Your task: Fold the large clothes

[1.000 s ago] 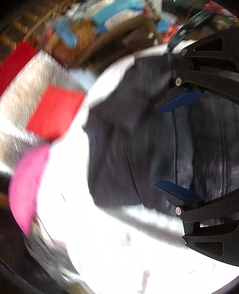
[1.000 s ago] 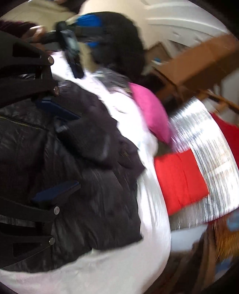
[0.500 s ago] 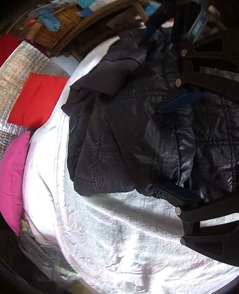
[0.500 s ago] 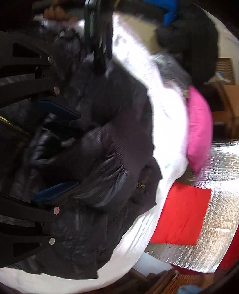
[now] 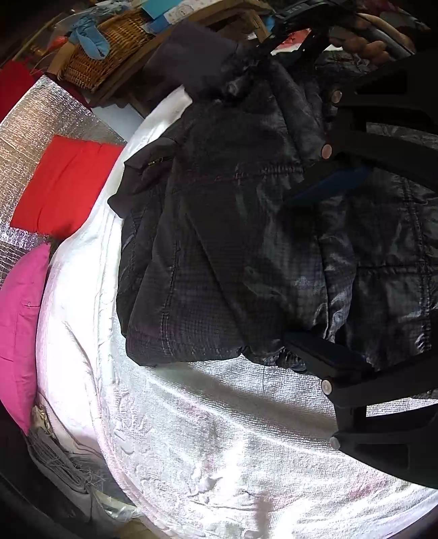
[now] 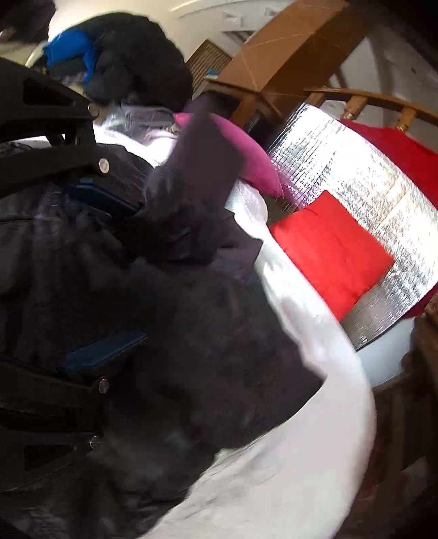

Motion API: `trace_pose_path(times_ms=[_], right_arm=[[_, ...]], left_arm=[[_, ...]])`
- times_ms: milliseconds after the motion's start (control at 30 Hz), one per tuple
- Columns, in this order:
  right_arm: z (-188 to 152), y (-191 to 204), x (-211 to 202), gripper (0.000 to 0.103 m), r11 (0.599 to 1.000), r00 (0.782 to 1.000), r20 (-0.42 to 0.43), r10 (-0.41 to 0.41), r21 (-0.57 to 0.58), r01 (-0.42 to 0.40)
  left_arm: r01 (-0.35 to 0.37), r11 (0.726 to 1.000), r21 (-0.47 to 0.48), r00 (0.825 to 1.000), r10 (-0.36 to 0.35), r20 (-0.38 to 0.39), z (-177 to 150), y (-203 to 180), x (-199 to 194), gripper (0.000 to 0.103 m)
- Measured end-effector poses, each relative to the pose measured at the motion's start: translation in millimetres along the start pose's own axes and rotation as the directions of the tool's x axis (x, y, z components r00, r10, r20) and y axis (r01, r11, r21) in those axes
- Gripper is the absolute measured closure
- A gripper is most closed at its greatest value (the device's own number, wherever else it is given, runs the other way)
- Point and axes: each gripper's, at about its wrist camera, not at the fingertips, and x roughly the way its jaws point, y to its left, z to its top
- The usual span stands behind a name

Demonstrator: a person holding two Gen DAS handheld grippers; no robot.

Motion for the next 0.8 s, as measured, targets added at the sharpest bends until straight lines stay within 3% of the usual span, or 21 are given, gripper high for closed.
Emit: trace_pose_path(times_ms=[167,233,367,400,433,500,567,667,800], right_arm=[[5,5,-1,0.031,0.999,0.999,-0.006,0.036,-0.033,-0.036],[15,4,7,0.031,0.999,0.999,-0.025,0.035,0.013,-0.035],[35,-22,17,0.032,0.975,0.993,0.001,0.115,0.194,-0.113],[38,-28,21,0.04,0.963,0.992,0.008,0.127,0.24,-0.125],[41,-37,24,0.062,0.944,0.991,0.024,0.134,0.301,-0.135],[46,-48,27,0.084,0.928,0.993,0.027,0.114,0.355,-0.116],[50,-45,23,0.086,0.946,0.996,0.03,0.079,0.314,-0.084],[54,-24,1,0.087,0.986,0.996,0.085,0.029,0.162,-0.042],[47,-8,-25,0.087,0.999,0.994,0.114,-0.004,0.038,0.0]], left_arm=[[0.002,1.0,-0.008,1.0,-0.002,-0.002,1,1,-1,0.027],[0.009,1.0,-0.016,1.0,-0.009,-0.002,2,3,0,0.027],[0.024,1.0,-0.02,1.0,-0.024,-0.006,4,5,0,0.027],[0.028,0.999,-0.017,1.0,-0.028,-0.006,4,5,0,0.027],[0.031,0.999,-0.014,1.0,-0.031,-0.006,4,6,-1,0.027],[0.031,0.999,-0.01,0.999,-0.032,-0.007,5,6,-1,0.027],[0.04,0.999,-0.014,0.999,-0.04,-0.005,5,6,-3,0.027],[0.061,0.998,-0.015,0.998,-0.061,0.004,4,3,-8,0.027],[0.039,0.999,0.028,0.999,-0.039,0.003,-2,-8,-10,0.027]])
